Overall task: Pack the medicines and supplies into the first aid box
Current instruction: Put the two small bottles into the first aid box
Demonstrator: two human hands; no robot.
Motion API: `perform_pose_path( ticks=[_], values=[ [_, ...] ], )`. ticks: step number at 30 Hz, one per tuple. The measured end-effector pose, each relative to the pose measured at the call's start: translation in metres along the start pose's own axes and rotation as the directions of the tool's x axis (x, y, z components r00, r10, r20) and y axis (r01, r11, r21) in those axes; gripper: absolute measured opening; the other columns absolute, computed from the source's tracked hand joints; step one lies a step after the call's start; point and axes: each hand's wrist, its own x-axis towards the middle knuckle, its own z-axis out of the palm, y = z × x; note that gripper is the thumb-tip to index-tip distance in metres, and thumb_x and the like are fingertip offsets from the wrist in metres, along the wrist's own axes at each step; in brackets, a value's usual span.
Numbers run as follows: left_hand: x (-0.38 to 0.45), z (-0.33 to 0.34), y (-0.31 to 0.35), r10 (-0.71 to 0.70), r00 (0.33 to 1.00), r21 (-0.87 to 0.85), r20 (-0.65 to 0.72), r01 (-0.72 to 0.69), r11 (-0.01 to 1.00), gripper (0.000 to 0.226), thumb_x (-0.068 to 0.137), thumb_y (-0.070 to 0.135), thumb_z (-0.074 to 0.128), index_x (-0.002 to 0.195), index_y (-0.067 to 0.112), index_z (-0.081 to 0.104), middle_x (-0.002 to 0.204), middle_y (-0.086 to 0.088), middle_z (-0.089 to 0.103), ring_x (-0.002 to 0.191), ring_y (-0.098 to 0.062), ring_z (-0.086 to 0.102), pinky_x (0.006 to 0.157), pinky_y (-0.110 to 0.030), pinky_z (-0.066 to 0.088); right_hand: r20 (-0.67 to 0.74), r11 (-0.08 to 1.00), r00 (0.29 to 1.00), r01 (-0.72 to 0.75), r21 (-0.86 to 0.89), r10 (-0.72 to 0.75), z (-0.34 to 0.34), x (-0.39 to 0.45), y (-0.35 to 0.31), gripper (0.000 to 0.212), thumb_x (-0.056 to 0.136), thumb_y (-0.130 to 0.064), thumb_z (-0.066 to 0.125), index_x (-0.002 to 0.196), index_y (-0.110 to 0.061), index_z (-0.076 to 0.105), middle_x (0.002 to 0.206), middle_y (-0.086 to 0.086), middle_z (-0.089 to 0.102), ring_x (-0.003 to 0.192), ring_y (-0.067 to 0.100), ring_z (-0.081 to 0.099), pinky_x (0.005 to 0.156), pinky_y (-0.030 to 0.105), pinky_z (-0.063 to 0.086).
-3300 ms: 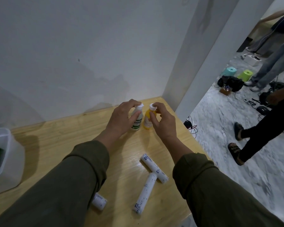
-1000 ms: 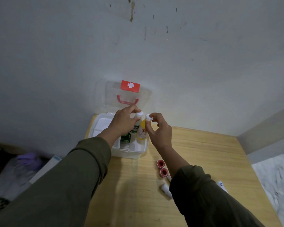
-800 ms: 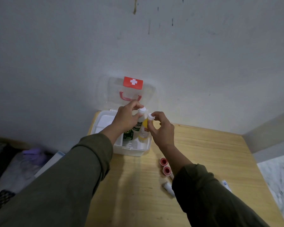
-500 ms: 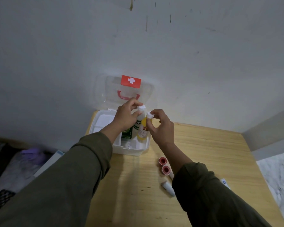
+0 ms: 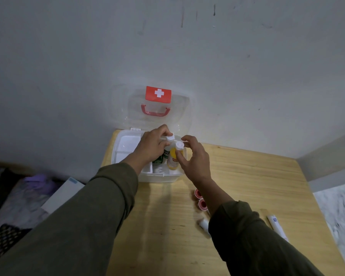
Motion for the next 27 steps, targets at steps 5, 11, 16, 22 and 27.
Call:
perform_pose_path(
  ticks=[5, 11, 16, 22, 27],
  values=[
    [0.002, 0.002, -0.002, 0.010, 1.000, 0.027, -0.016, -0.010, 1.000, 0.020, 0.088, 0.013, 0.061, 0.104, 0.022, 0.056, 0.116, 0.000, 0.064, 0.104, -0.021, 0.057, 0.085, -0.026, 0.042, 0.012, 1.000, 1.000, 0.001, 0.006, -0.001, 0.002, 0.004, 0.000, 0.034, 0.083, -0.019, 0.067, 0.113, -0.017, 0.052, 0.106, -0.001, 0.068, 0.099, 0.017, 0.063, 0.076, 0.031, 0.049],
    [0.006, 0.000, -0.003, 0.018, 1.000, 0.022, 0.012, -0.018, 1.000, 0.019, 0.088, 0.014, 0.060, 0.103, 0.026, 0.057, 0.111, 0.001, 0.066, 0.100, -0.021, 0.058, 0.086, -0.031, 0.046, 0.034, 0.992, 0.993, 0.114, -0.053, -0.112, 0.002, 0.008, -0.007, 0.030, 0.084, -0.019, 0.065, 0.112, -0.018, 0.051, 0.097, 0.003, 0.069, 0.087, 0.021, 0.064, 0.070, 0.031, 0.049],
    [0.006, 0.001, -0.004, 0.019, 0.999, 0.018, 0.044, -0.020, 1.000, 0.022, 0.087, 0.014, 0.061, 0.103, 0.028, 0.056, 0.109, 0.002, 0.066, 0.094, -0.018, 0.057, 0.082, -0.028, 0.048, 0.068, 0.967, 0.974, 0.223, -0.125, -0.215, 0.005, 0.010, -0.011, 0.037, 0.082, -0.016, 0.066, 0.115, -0.019, 0.050, 0.096, 0.006, 0.070, 0.084, 0.025, 0.063, 0.069, 0.023, 0.037],
    [0.000, -0.004, -0.006, 0.051, 0.996, 0.002, 0.077, -0.051, 0.999, 0.027, 0.087, 0.007, 0.058, 0.107, 0.025, 0.057, 0.112, 0.001, 0.064, 0.095, -0.016, 0.055, 0.078, -0.024, 0.040, 0.026, 0.981, 0.985, 0.170, -0.099, -0.168, 0.007, 0.003, -0.009, 0.036, 0.082, -0.019, 0.066, 0.116, -0.019, 0.052, 0.095, 0.006, 0.069, 0.086, 0.025, 0.061, 0.073, 0.027, 0.037],
    [-0.002, -0.006, -0.011, 0.056, 0.995, 0.020, 0.077, -0.058, 0.998, 0.037, 0.085, -0.001, 0.058, 0.113, 0.023, 0.059, 0.121, -0.001, 0.062, 0.107, -0.022, 0.056, 0.087, -0.025, 0.042, 0.055, 0.995, 0.996, 0.075, -0.061, -0.072, 0.005, -0.005, 0.000, 0.036, 0.084, -0.022, 0.064, 0.113, -0.029, 0.045, 0.095, 0.004, 0.068, 0.088, 0.026, 0.058, 0.075, 0.033, 0.041]
  ],
)
